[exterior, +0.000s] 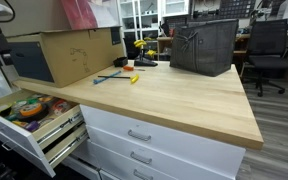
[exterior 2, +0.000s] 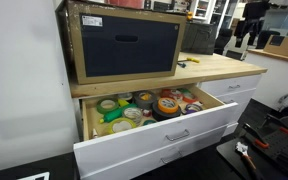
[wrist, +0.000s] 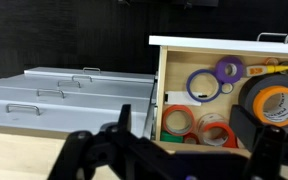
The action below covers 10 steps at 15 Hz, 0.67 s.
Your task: Open the second drawer from the top on the right
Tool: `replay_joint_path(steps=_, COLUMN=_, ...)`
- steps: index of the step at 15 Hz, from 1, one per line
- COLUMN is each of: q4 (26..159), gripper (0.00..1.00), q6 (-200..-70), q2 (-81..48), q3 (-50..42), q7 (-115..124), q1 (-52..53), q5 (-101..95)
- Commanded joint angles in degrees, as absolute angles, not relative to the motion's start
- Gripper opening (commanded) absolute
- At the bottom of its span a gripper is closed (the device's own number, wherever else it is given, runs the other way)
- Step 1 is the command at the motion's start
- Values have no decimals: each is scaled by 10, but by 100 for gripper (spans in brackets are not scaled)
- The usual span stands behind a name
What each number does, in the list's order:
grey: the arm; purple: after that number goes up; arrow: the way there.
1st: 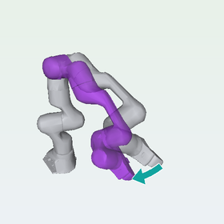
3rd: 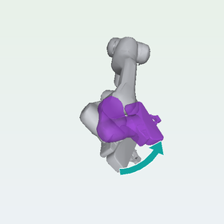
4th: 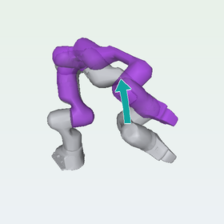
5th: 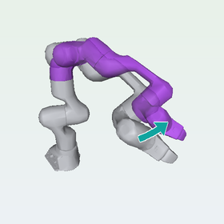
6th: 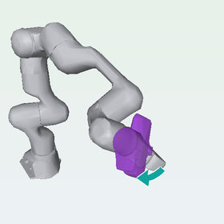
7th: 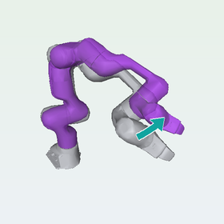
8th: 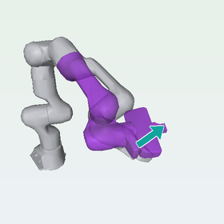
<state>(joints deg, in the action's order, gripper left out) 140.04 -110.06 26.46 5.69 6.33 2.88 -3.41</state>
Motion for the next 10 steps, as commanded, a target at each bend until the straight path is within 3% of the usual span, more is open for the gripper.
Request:
replay_joint_path(steps=1, q4=1393, gripper=100, q6=-1142, q2=207, q3=40, q7=77, q1=6, q5=-45)
replay_joint_path(steps=10, q4=1351, gripper=100, q6=-1222, q2=63, q3=3, q7=133, q1=-39, q5=-96)
